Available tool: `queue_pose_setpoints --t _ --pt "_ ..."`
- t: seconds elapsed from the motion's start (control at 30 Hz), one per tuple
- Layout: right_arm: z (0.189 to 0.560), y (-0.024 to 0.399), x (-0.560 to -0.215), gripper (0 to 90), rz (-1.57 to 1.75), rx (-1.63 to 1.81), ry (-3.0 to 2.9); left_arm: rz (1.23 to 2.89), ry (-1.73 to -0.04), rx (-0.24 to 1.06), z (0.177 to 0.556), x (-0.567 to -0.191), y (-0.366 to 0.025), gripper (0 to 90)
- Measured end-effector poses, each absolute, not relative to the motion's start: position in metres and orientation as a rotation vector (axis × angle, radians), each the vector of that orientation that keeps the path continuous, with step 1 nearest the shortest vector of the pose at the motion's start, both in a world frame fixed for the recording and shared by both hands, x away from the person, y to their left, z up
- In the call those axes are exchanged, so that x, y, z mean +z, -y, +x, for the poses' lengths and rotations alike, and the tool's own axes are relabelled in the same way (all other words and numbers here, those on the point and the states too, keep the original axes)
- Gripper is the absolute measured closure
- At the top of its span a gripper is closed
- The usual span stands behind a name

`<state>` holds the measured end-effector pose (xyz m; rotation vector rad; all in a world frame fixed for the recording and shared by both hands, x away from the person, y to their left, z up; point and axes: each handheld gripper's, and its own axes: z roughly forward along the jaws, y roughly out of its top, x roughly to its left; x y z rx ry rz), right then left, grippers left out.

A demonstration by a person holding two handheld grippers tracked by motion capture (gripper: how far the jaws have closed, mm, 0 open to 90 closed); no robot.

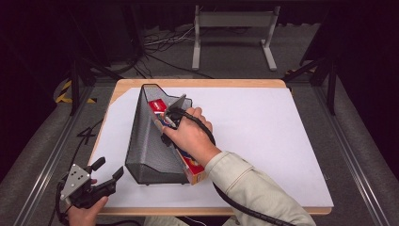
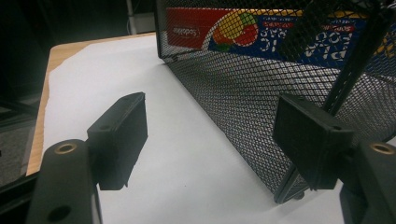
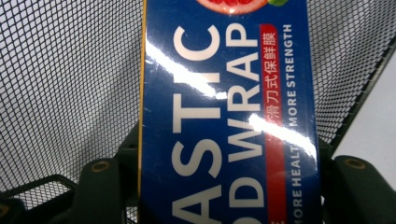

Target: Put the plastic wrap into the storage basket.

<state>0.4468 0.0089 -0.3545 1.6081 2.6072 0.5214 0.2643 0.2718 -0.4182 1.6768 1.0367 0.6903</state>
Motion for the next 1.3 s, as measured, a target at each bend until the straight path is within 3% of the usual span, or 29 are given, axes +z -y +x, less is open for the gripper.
queue_pose_setpoints --t 0.6,0.7,0.8,1.3 --pt "0.453 -0.017 -0.358 37.2 1.574 0.431 -2.605 1.671 -1.042 0.681 0.266 -0.419 -0.273 27.1" --pt "0.452 -0.016 -0.359 33.7 1.547 0.446 -2.607 1.672 -1.043 0.682 0.266 -0.419 -0.273 27.1" --pt "0.452 -0.014 -0.355 22.1 1.533 0.533 -2.59 1.673 -1.044 0.682 0.266 -0.419 -0.274 27.1" --pt "0.441 0.007 -0.323 16.8 1.368 0.754 -2.523 1.668 -1.049 0.679 0.266 -0.419 -0.273 27.1"
